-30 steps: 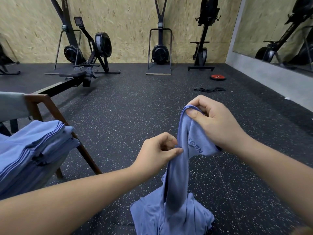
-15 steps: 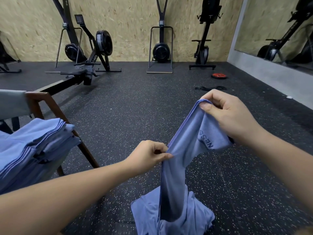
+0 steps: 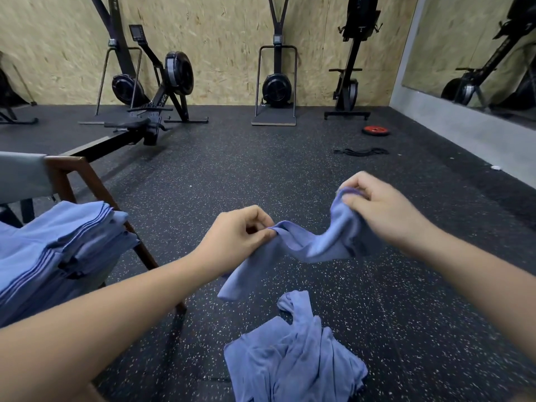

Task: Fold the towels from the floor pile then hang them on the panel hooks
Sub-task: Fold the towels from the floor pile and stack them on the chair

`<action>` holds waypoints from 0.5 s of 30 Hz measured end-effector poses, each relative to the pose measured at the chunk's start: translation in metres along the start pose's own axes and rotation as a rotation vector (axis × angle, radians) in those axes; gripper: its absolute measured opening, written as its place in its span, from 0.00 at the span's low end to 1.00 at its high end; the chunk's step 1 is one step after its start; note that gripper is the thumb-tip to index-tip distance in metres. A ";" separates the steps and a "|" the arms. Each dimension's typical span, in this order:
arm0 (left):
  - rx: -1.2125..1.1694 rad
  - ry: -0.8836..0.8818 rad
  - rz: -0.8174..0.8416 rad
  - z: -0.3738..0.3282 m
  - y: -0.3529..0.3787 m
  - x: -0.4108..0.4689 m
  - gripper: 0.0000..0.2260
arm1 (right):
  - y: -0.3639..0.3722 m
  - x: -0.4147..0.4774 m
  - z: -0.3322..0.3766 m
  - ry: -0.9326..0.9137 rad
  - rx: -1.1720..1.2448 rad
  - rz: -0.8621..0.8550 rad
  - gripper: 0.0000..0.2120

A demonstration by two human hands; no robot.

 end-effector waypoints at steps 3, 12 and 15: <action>-0.013 0.054 0.015 -0.021 0.003 0.001 0.04 | 0.042 -0.015 0.010 -0.002 -0.013 0.201 0.10; -0.085 0.149 0.045 -0.055 0.007 -0.002 0.07 | 0.078 -0.030 0.036 -0.172 -0.160 0.277 0.07; -0.092 0.133 0.036 -0.055 0.005 -0.005 0.12 | 0.069 -0.026 0.036 -0.147 -0.093 0.255 0.06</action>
Point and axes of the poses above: each hand's wrist, its own x-axis towards the middle knuckle, its own y-axis out of the palm, z = x × y, the point moved 8 cm from there along x, towards the middle knuckle, and after that the axes turned 9 degrees about y, right-handed, at the moved point
